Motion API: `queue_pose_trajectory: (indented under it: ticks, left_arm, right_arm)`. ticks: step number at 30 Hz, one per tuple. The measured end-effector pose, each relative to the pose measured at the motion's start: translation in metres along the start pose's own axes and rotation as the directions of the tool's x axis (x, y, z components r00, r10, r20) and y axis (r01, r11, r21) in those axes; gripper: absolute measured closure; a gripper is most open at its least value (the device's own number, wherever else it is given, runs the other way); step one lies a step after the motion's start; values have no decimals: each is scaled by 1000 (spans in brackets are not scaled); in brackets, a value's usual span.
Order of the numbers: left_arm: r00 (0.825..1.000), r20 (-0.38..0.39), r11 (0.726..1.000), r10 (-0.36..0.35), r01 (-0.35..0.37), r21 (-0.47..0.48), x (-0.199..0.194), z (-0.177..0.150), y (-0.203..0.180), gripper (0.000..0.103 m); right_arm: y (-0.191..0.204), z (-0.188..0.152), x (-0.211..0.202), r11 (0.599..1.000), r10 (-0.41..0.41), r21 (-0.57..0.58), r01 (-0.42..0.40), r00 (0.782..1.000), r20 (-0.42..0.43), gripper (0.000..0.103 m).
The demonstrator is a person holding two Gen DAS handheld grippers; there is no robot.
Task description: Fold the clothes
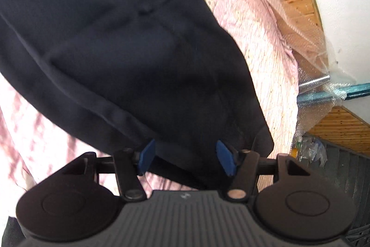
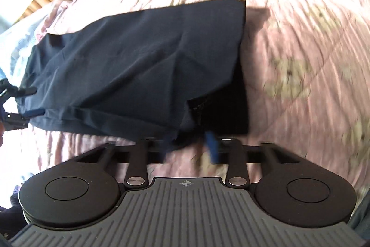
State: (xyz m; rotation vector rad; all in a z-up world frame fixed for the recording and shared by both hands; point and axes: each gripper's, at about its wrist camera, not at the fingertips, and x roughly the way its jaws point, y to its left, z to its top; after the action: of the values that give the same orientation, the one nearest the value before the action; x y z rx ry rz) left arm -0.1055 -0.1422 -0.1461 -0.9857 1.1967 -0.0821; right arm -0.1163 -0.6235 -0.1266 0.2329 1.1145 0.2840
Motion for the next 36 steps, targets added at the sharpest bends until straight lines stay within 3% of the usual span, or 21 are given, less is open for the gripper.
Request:
queue_pose_trajectory:
  ticks: [2,3,4,5,7,9,11,12,16,19,23,24,26,28,30,36]
  left_arm:
    - [1000,-17,1000,16,-16,-12,8,-8,0,43]
    - [1000,-17,999,24,-24,-22,11,-10,-1,43]
    - [1000,3,999,20,-19,-34,10,-10,-1,43]
    - [999,35,999,8,-7,-44,4,-11,0,43]
    - [995,101,998,-13,20,-64,-7,-13,1,43]
    - [988,151,996,-32,45,-79,-19,-16,10,41]
    - [983,182,993,-36,55,-103,-26,-18,22,40]
    - [984,175,991,-18,40,-127,-23,-19,29,40]
    - [982,191,979,10,29,-200,-2,-19,51,44]
    - [976,218,968,-5,60,-245,3,-21,54,43]
    - [978,211,973,-3,52,-225,4,-22,51,45]
    - [978,209,974,-4,51,-220,5,-22,51,47]
    - [980,201,977,9,34,-209,7,-24,51,79]
    - [982,188,980,19,18,-196,11,-27,49,90]
    - [982,189,981,13,25,-193,17,-29,47,90]
    - [978,210,982,-7,46,-182,32,-27,32,88]
  right_arm:
    - [-8,21,22,998,51,29,-50,999,-11,55]
    - [-13,27,30,996,82,45,-81,996,-26,88]
    - [-11,37,34,996,86,35,-85,996,-21,103]
    - [-9,48,37,997,81,16,-81,997,-10,103]
    - [8,69,-10,985,157,-88,-146,978,139,103]
    - [26,91,-62,958,255,-209,-199,923,289,103]
    - [27,86,-101,919,347,-316,-235,862,370,103]
    - [20,79,-105,908,371,-341,-245,849,378,103]
    - [-22,42,-28,941,236,-290,-173,951,199,103]
    - [-35,22,17,951,178,-270,-150,980,84,103]
    - [-44,15,28,963,169,-220,-152,984,57,99]
    - [-47,16,30,967,172,-201,-158,984,50,88]
    - [-53,19,33,972,187,-154,-179,982,40,72]
    - [-61,28,30,972,223,-94,-217,972,70,60]
    - [-70,41,29,972,237,-24,-236,964,118,54]
    - [-78,96,59,994,76,61,-88,982,176,54]
